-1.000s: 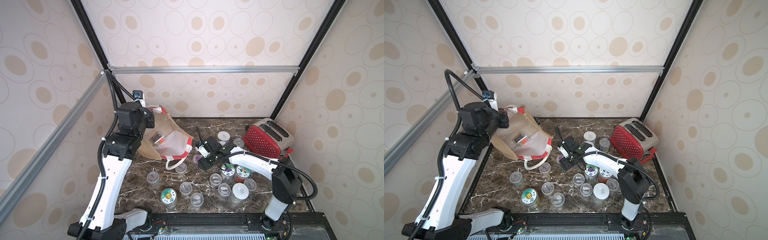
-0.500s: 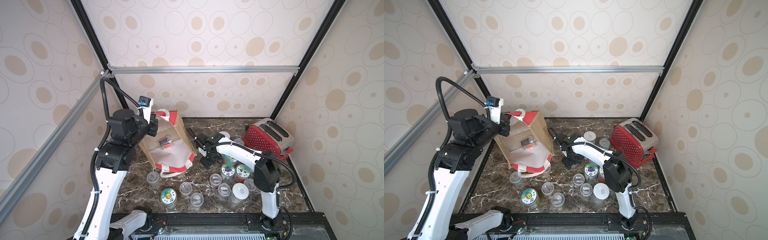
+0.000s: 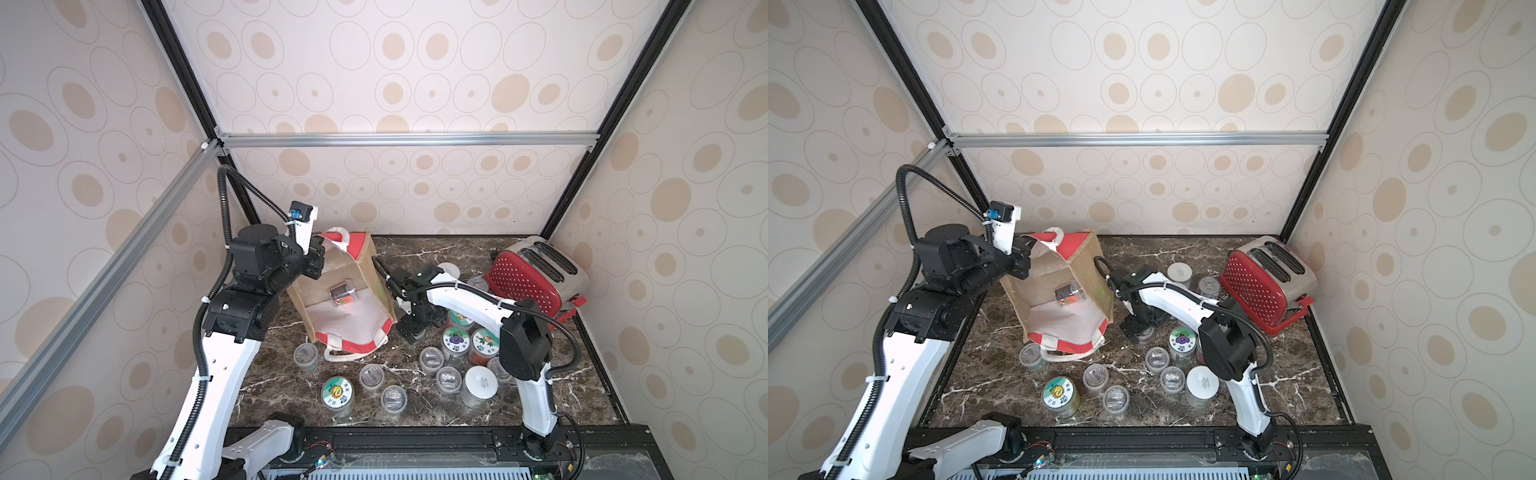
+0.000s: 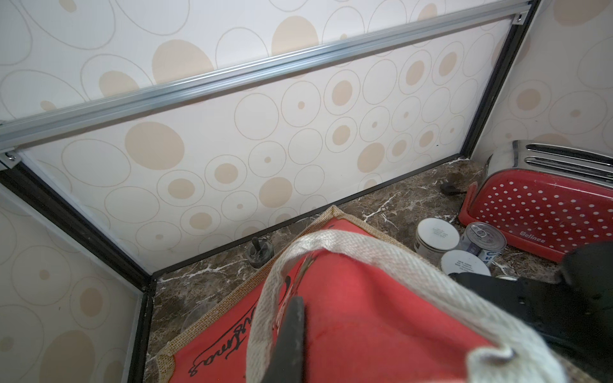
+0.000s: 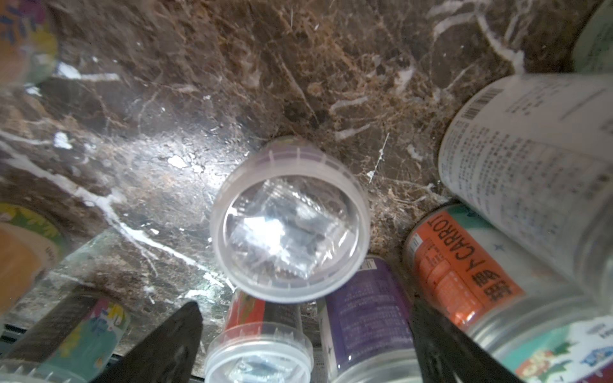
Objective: Take out the seed jars from the canvas bag
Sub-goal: Adjust the seed jar at the center of the board, then pick up the seed jar from the canvas bag.
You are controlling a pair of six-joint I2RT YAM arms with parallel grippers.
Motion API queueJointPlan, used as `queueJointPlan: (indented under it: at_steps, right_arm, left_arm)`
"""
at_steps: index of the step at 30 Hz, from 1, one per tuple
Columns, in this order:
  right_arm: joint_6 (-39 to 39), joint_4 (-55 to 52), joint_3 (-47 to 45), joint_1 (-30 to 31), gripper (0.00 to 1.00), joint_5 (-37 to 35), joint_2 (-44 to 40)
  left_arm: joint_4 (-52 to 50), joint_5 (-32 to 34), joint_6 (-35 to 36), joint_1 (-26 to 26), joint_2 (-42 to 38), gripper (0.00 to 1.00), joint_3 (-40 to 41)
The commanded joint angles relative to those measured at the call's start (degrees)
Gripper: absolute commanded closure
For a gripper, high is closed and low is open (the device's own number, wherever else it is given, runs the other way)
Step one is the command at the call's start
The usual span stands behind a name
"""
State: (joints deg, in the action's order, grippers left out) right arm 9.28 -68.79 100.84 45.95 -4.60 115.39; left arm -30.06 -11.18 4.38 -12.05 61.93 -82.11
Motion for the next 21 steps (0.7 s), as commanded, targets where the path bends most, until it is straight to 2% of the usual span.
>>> queueJointPlan:
  at_steps: [1, 6, 8, 10, 12, 14, 16, 18, 21]
  right_arm:
    - [4.84, 2.83, -2.23, -0.61, 0.0, 1.04, -10.82]
    - [12.36, 12.04, -9.59, -0.84, 0.0, 3.56, -25.62]
    - [14.84, 17.17, -12.12, -0.87, 0.0, 6.83, -30.47]
    - [18.42, 23.52, -14.22, -0.78, 0.0, 13.05, -34.0]
    - [22.19, 28.87, -14.46, -0.42, 0.0, 18.74, -35.18]
    - [25.64, 34.48, -14.57, 1.31, 0.0, 21.45, -35.12]
    - [29.36, 38.57, -13.73, 3.74, 0.0, 21.14, -33.41]
    - [35.19, 39.78, -12.0, 5.37, 0.0, 17.91, -30.69]
    - [41.06, 41.81, -10.21, 5.87, 0.0, 17.61, -26.23]
  left_arm:
    - [6.48, 1.9, -2.65, 0.23, -1.51, 1.0, 0.98]
    - [10.6, 3.76, -7.03, 0.11, -0.37, 1.0, 3.98]
    - [12.58, 5.19, -8.6, -0.03, 0.46, 1.0, 4.96]
    - [13.99, 6.32, -9.62, -0.24, 2.02, 1.0, 5.08]
    - [15.37, 7.73, -10.76, -0.42, 3.22, 1.0, 5.1]
    - [17.41, 8.64, -11.68, -0.53, 4.02, 1.0, 5.54]
    - [19.45, 8.86, -12.44, -0.6, 4.98, 1.0, 6.04]
    - [21.02, 8.8, -12.86, -0.69, 5.56, 1.0, 6.66]
    - [23.07, 8.81, -13.08, -1.02, 5.74, 1.0, 8.19]
